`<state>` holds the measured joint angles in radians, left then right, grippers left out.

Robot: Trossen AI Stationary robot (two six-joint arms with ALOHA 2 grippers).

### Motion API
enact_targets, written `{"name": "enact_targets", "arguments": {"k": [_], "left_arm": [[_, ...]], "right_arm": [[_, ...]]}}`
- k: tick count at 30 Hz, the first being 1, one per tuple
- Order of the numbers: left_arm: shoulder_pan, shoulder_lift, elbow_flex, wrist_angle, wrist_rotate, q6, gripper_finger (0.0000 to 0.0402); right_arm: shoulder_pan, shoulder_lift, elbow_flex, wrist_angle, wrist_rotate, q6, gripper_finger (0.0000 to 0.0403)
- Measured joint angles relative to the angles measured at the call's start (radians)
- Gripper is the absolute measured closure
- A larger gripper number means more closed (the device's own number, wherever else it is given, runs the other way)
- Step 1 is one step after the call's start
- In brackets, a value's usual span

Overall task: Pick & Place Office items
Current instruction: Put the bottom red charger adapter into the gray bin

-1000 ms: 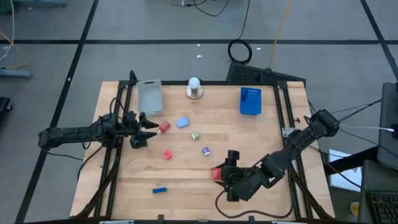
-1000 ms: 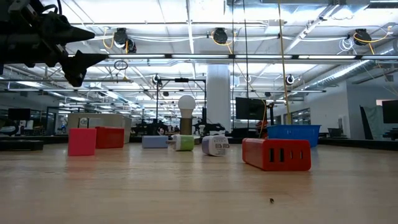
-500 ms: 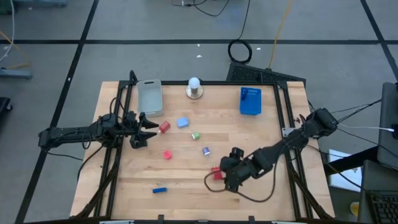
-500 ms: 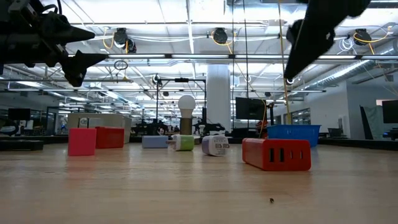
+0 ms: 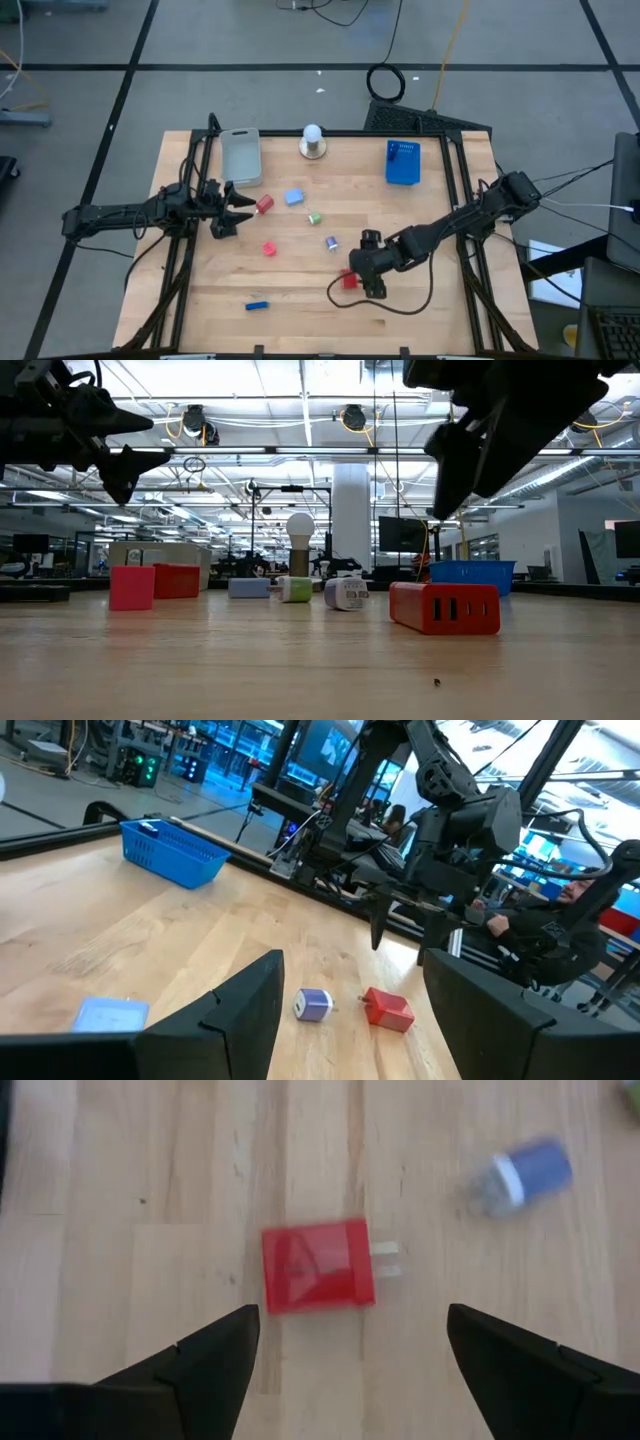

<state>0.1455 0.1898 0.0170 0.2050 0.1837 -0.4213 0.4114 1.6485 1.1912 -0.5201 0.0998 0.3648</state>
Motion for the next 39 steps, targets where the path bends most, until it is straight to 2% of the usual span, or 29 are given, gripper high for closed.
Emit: {"name": "enact_targets", "arguments": {"k": [3,10,13,19,39], "left_arm": [[0.0,0.0,0.0,0.0,0.0,0.0,0.0158],[0.0,0.0,0.0,0.001,-0.001,0.0,0.0158],[0.0,0.0,0.0,0.0,-0.002,0.004,0.0158],[0.0,0.0,0.0,0.0,-0.002,0.003,0.0158],[0.0,0.0,0.0,-0.001,0.0,-0.007,0.0158]], "right_arm": [[-0.016,0.004,0.002,0.007,-0.013,-0.063,0.0085],[-0.058,0.107,0.037,0.001,-0.182,-0.145,0.0085],[-0.051,0.165,0.082,-0.061,-0.18,-0.214,0.0085],[-0.05,0.225,0.159,-0.067,-0.176,-0.255,0.0085],[-0.049,0.228,0.17,-0.03,-0.152,-0.254,0.0085]]}}
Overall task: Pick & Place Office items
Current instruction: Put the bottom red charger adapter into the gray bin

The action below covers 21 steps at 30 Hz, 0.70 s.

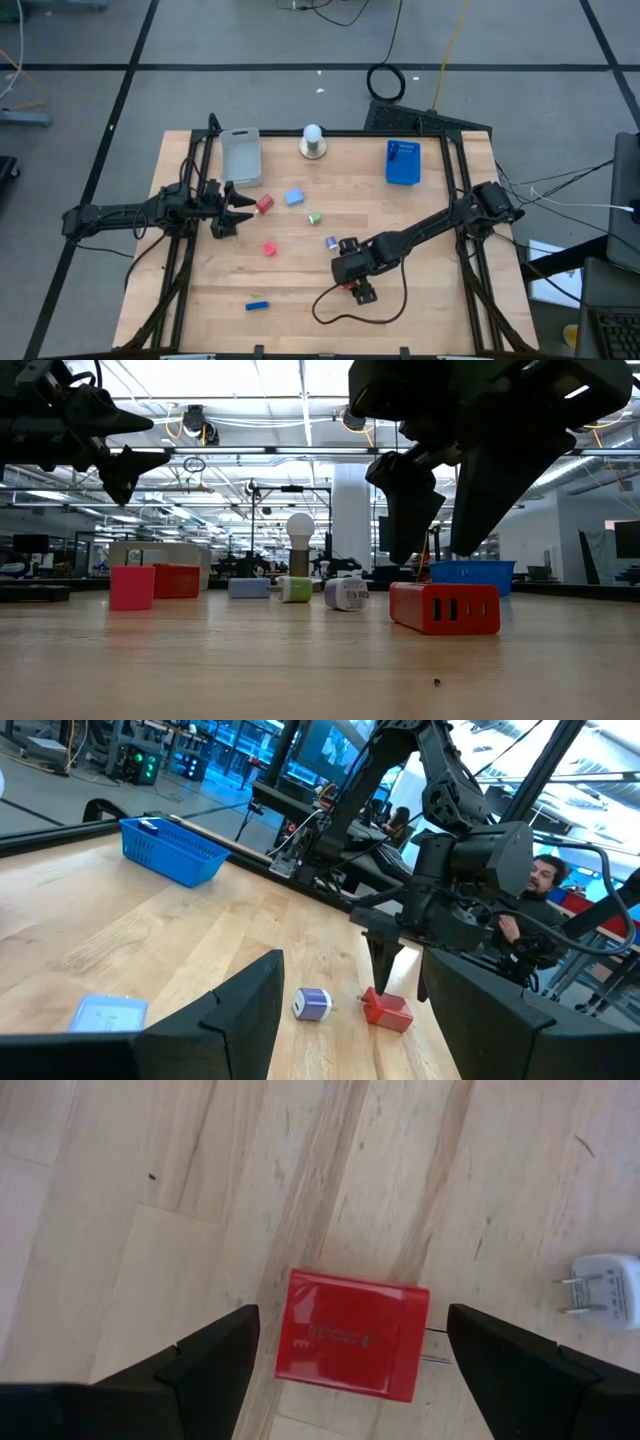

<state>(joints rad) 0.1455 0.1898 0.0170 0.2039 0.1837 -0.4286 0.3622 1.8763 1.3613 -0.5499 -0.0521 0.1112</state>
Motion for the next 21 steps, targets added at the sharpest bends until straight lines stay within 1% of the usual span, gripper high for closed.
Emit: {"name": "enact_targets", "arguments": {"k": [15,21], "left_arm": [[0.0,0.0,0.0,0.0,0.001,-0.001,0.0158],[0.0,0.0,0.0,0.0,0.003,-0.001,0.0158]], "right_arm": [[0.0,0.0,-0.001,0.0,-0.001,0.002,0.0085],[0.0,0.0,-0.001,0.0,-0.002,0.033,0.0085]]}}
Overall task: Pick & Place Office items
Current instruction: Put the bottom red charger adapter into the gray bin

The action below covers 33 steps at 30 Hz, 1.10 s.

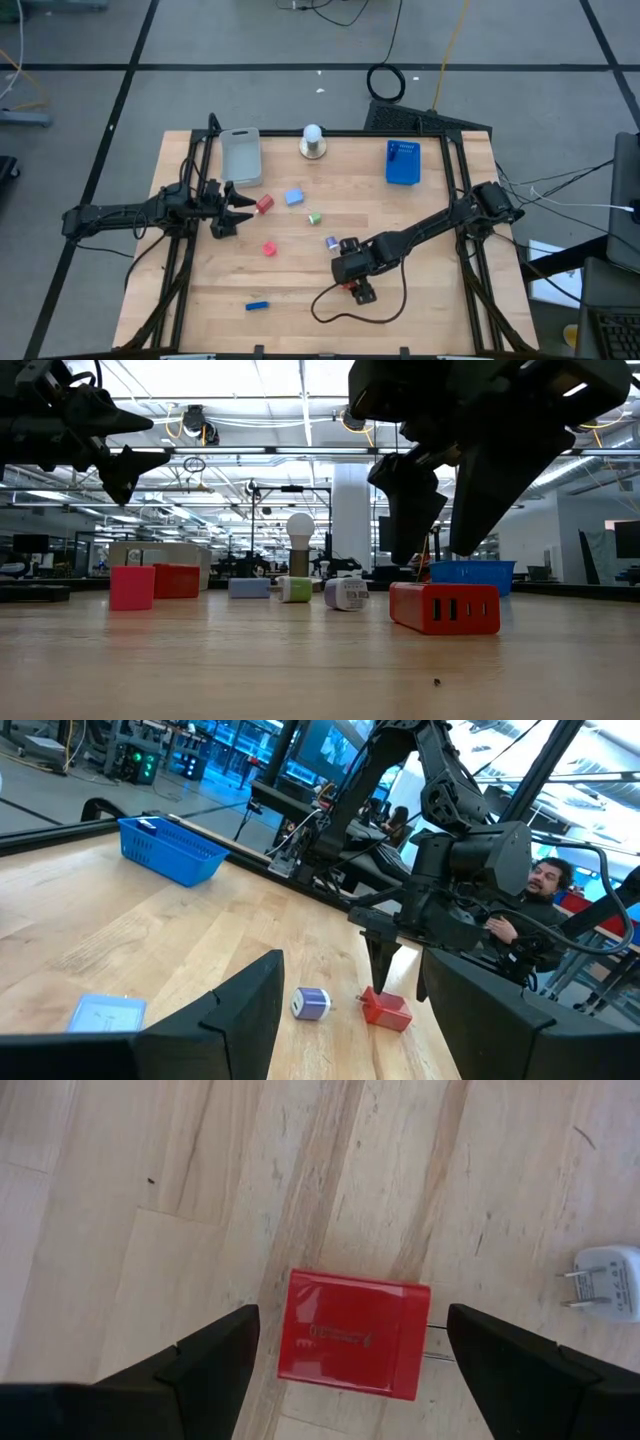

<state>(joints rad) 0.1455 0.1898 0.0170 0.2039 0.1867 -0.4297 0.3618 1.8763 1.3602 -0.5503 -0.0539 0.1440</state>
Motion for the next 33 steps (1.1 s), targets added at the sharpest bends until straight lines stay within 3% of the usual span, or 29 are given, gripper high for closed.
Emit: {"name": "enact_targets", "arguments": {"k": [13,18,33], "left_arm": [[0.0,0.0,0.0,0.0,0.0,0.001,0.0158],[0.0,0.0,0.0,0.0,0.019,0.005,0.0158],[0.0,0.0,0.0,-0.008,0.026,0.005,0.0158]], "right_arm": [[-0.024,0.0,-0.001,-0.001,-0.008,0.108,0.0085],[-0.035,0.039,-0.014,0.019,-0.08,0.11,0.0085],[-0.007,0.066,-0.012,0.03,-0.079,0.117,0.0085]]}}
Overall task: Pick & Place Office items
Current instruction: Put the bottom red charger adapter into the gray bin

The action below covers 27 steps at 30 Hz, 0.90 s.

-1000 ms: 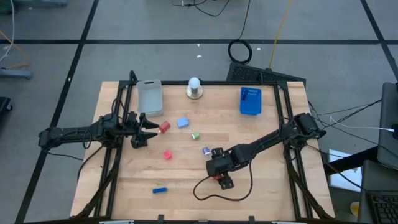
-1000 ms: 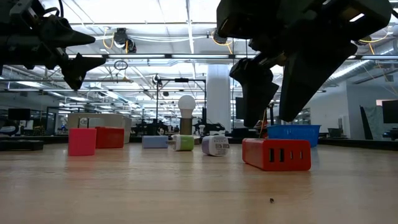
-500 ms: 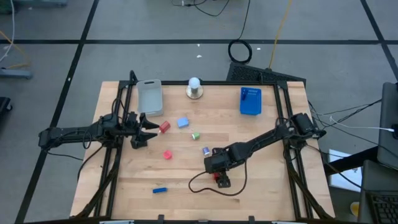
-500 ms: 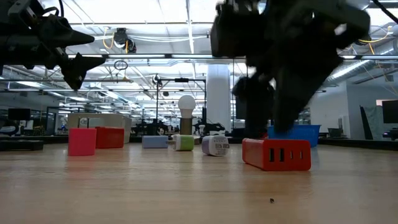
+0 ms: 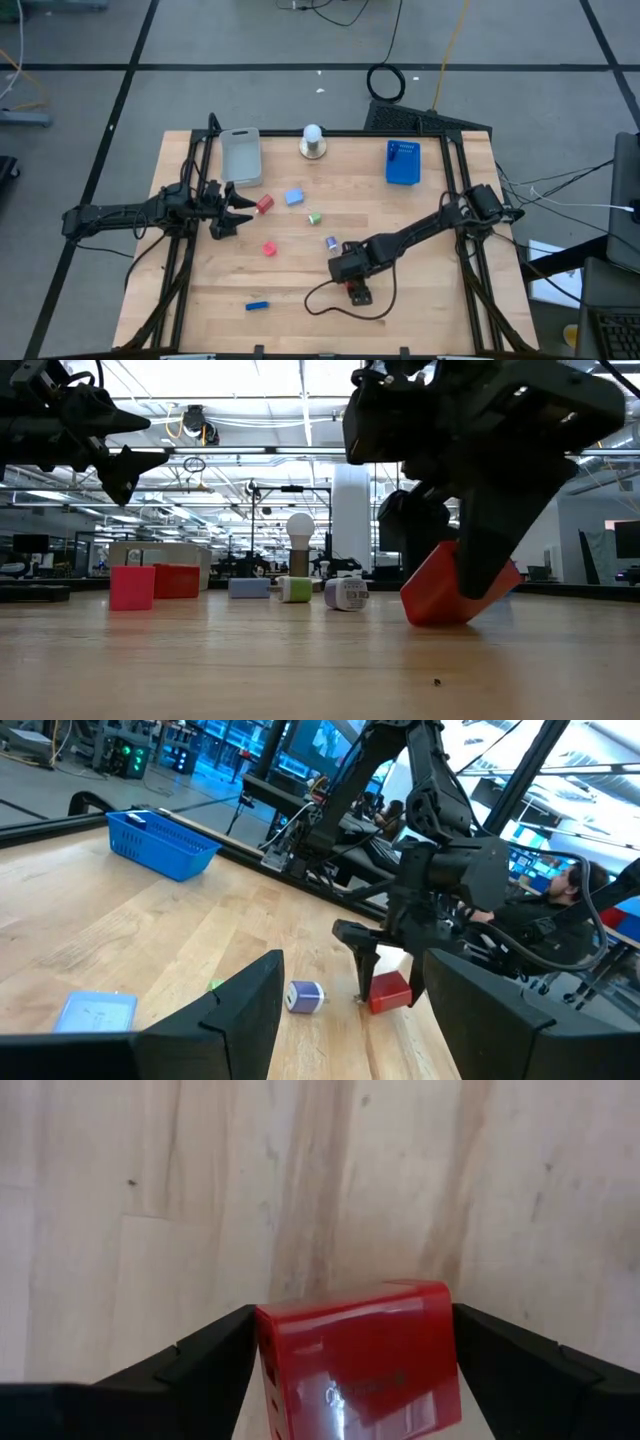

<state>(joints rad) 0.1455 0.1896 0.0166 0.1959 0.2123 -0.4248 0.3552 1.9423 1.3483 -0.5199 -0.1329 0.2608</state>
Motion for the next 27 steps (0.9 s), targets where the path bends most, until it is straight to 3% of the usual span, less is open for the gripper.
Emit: {"name": "enact_targets", "arguments": {"k": [5,12,27], "left_arm": [[0.0,0.0,0.0,0.0,0.0,-0.001,0.0158],[0.0,0.0,0.0,0.0,0.0,-0.003,0.0158],[0.0,0.0,0.0,-0.006,0.0,-0.001,0.0158]], "right_arm": [[0.007,0.0,0.0,0.0,0.003,-0.018,0.0089],[0.007,0.0,0.0,0.001,0.003,-0.019,0.0128],[0.007,0.001,0.0,0.037,0.041,0.007,0.0128]]}}
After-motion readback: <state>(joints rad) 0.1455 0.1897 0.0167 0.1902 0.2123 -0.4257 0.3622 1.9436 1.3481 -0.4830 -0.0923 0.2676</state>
